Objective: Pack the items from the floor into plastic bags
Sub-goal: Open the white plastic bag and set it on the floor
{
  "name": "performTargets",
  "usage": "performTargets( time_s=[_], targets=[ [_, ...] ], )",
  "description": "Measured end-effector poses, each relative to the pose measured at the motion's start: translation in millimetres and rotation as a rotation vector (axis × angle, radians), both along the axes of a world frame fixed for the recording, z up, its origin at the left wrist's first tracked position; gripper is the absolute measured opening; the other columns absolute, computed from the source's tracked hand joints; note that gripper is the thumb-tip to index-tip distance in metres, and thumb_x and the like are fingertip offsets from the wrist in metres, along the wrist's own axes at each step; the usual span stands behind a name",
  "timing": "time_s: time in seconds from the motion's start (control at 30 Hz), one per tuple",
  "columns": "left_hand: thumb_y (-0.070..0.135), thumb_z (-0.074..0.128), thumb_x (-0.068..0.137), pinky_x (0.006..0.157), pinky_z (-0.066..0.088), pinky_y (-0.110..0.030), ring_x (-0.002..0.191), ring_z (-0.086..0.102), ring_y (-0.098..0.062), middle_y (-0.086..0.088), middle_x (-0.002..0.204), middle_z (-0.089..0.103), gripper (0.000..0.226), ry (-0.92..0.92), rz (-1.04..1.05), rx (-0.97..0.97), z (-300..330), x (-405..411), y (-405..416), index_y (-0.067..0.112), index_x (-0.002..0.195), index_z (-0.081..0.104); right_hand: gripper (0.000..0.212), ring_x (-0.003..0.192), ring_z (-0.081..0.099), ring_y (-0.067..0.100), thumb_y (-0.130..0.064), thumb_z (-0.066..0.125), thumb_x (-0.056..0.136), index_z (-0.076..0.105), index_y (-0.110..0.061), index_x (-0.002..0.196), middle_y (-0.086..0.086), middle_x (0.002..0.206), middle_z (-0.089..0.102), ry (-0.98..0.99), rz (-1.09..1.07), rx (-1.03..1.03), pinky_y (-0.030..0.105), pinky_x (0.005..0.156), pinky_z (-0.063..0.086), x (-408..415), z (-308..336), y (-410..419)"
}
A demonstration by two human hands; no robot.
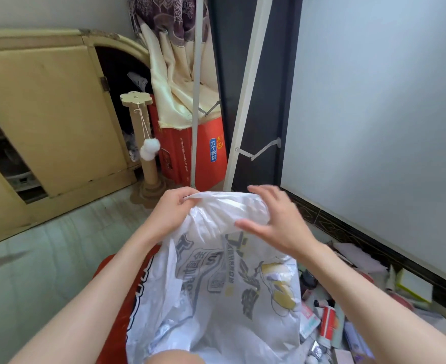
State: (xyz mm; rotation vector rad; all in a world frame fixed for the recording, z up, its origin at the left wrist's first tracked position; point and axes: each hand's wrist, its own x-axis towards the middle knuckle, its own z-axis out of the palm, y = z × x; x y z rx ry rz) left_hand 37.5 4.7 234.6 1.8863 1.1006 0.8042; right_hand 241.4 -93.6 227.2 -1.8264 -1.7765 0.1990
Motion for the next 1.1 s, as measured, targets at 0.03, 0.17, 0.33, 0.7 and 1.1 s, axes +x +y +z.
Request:
performTargets(
  time_s=[0.03,0.17,0.33,0.7,1.1],
  targets=[
    [0.011,0.051,0.092,0.07,0.042,-0.009,0.081,0.059,-0.005,0.001,0.091,0.069,0.019,-0.034,-0.013,-0.04,0.3,-0.3,-0.7,0.011,0.094,0.07,0.06,0.121,0.043,0.014,-0.057,0.054,0.081,0.046,-0.023,0.13,-0.003,0.133,0.047,-0.097,0.044,-0.038,0.036,0.102,0.037,-7.4,-3.5,1.9],
    [0.022,0.056,0.091,0.077,0.046,-0.018,0.083,0.061,-0.004,-0.002,0.095,0.069,0.014,0.008,-0.081,-0.056,-0.7,-6.3,-0.6,0.017,0.094,0.069,0.021,0.094,0.057,0.024,-0.03,0.048,0.094,0.059,-0.013,0.099,0.003,0.099,0.064,0.029,-0.028,-0.069,0.039,0.079,0.046,-15.3,-11.4,13.1],
    [0.069,0.063,0.059,0.082,0.045,-0.033,0.091,0.055,-0.005,0.02,0.1,0.057,0.059,0.388,-0.03,0.069,-8.3,-11.1,-11.8,0.037,0.106,0.048,0.018,0.082,0.052,0.028,-0.027,0.039,0.096,0.047,-0.015,0.085,0.002,0.079,0.056,0.24,-0.179,-0.167,0.04,0.073,0.043,-17.0,-20.7,20.7],
    [-0.003,0.048,0.08,0.069,0.043,-0.034,0.084,0.042,-0.016,0.004,0.091,0.041,0.039,0.689,-0.082,0.281,-86.9,-14.6,18.7,0.022,0.11,0.049,0.023,0.046,0.032,0.019,-0.021,0.023,0.099,0.037,-0.009,0.113,-0.003,0.058,0.032,-0.378,0.022,-0.254,0.033,0.048,0.032,7.5,-61.1,29.7],
    [0.001,0.052,0.069,0.076,0.038,-0.033,0.086,0.054,-0.026,-0.007,0.094,0.057,0.025,0.551,-0.465,0.891,-179.6,30.8,-26.3,0.011,0.091,0.058,0.028,0.086,0.056,0.041,-0.033,0.033,0.098,0.035,-0.012,0.079,0.024,0.087,0.062,0.151,-0.218,-0.457,0.038,0.062,0.029,25.0,-195.6,45.1]
  ],
)
